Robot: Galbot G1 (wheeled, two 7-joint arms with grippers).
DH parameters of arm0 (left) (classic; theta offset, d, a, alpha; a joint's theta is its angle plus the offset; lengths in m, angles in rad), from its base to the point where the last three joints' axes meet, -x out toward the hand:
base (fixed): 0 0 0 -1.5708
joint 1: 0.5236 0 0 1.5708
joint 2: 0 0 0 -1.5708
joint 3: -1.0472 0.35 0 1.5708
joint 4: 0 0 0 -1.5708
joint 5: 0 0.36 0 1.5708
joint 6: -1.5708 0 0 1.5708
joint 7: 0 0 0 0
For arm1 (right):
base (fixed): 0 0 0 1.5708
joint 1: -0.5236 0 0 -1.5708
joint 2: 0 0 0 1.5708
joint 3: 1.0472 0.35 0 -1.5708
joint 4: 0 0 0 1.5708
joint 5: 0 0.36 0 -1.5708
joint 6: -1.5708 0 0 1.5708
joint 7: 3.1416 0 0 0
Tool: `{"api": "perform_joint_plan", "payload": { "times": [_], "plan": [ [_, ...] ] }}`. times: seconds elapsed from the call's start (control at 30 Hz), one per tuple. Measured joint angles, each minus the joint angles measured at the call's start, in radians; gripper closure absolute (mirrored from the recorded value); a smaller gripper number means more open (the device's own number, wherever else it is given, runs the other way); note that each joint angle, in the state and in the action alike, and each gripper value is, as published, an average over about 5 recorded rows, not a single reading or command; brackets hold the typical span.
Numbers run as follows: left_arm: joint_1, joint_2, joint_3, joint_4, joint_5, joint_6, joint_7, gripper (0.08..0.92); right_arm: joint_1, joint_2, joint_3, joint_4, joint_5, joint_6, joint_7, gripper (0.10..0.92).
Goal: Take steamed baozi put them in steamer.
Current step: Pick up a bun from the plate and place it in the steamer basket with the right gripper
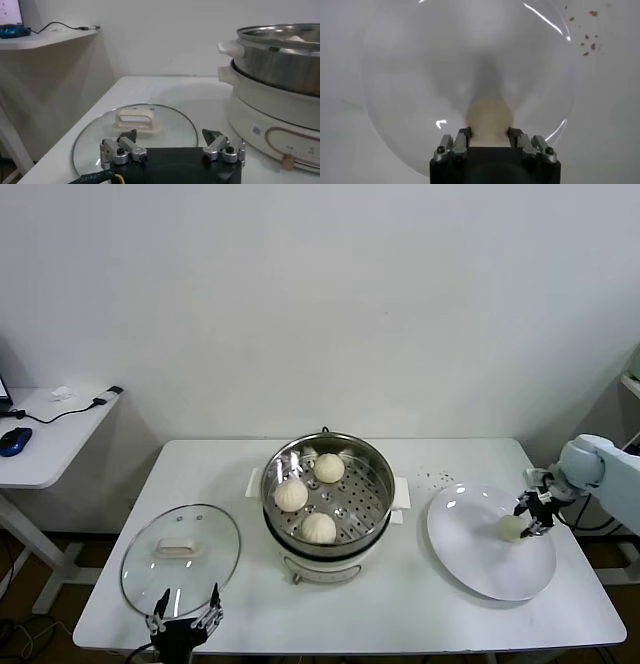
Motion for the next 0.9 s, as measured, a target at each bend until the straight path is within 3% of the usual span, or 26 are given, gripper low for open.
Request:
{"api": "perform_joint_plan", "payload": {
  "times": [0.5, 0.9],
  "plan": [
    [-0.011, 0.021, 0.024, -0.003, -0.011, 0.005, 0.007, 0.177, 0.608, 0.082, -0.412, 0.415, 0.483, -0.208, 0.115, 0.491],
    [-0.029, 0.026, 0.026, 0.000, -0.027, 0.011, 0.007, 0.177, 0.740, 0.293, -0.489, 0.589, 0.765, -0.397, 0.278, 0.491]
  ]
}}
